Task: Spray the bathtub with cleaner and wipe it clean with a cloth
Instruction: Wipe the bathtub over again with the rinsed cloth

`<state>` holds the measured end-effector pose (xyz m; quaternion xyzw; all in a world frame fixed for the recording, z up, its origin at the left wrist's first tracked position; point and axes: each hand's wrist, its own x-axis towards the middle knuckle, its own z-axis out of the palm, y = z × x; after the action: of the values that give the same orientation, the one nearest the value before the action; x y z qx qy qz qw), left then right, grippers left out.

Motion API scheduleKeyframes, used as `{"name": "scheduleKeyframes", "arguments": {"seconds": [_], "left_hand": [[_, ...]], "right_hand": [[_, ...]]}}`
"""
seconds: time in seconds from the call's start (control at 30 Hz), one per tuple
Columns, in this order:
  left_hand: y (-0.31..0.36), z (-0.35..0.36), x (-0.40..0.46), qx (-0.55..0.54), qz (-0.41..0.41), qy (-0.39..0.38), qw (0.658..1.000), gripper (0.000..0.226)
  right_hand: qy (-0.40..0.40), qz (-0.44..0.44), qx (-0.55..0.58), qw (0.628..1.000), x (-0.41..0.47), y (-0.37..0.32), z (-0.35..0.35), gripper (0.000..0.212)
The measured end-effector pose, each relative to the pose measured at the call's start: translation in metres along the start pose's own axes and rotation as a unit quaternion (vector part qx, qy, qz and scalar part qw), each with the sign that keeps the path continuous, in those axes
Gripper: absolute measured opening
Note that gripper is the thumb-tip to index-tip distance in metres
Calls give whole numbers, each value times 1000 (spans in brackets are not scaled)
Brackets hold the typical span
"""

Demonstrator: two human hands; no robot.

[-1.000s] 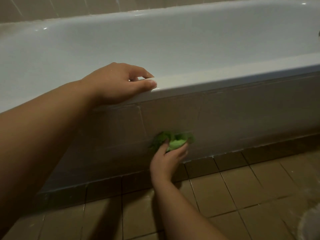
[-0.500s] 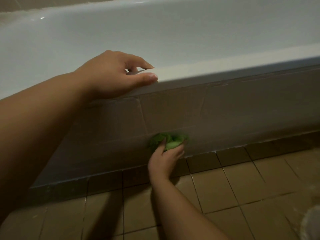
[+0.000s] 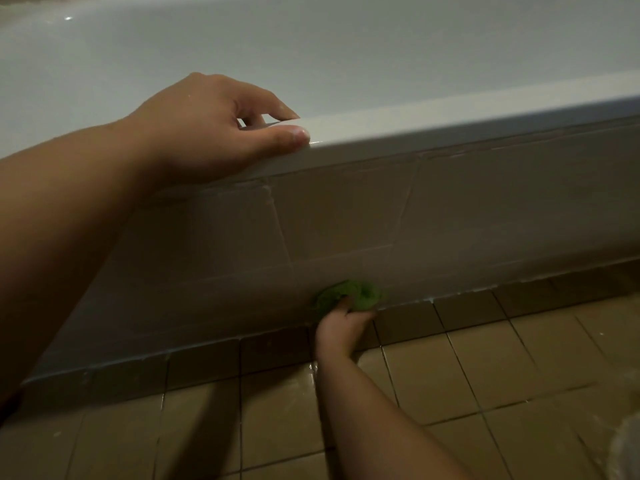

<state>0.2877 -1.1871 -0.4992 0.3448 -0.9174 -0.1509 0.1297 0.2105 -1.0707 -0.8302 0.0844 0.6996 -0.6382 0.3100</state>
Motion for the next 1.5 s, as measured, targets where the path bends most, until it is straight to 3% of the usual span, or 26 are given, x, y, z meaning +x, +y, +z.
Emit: {"name": "scheduleKeyframes", "arguments": {"seconds": [0.17,0.27,0.4,0.57,0.7,0.8,0.87,1.0,1.27,1.4,1.5], "left_hand": [[-2,2,2,17,5,5,1000,68],[-3,1,1,16,5,5,1000,69],[-3,-1,0,9,6,1,1000,68],[-5,1,3,18,1,-20,1000,74],[-1,-3,4,39,-30,-67,997,74],[6,-6,7,26,-55,-98,993,72],[13,-4,10,31,-59,-110,992,79],[25,4,18,60,-57,-130,988,98],[61,23,41,41,-20,-113,993,100],[66,30,49,36,-15,-101,994,94],[67,32,50,33,-13,-91,995,83]], "right_hand": [[-58,85,17,995,2,7,-10,56],[-51,137,81,986,-3,20,4,61],[-57,132,96,985,4,-17,-14,54],[-34,193,148,969,8,-31,-16,56],[-3,112,145,983,-20,-96,-16,46],[40,-69,103,991,-41,-157,-28,60],[53,-186,51,980,-53,-193,-35,71],[101,-304,3,947,-34,-230,-53,71],[72,-292,-30,953,-42,-226,-58,72],[137,-355,-12,925,-9,-247,-74,71],[146,-287,27,946,-2,-232,-78,66]]}}
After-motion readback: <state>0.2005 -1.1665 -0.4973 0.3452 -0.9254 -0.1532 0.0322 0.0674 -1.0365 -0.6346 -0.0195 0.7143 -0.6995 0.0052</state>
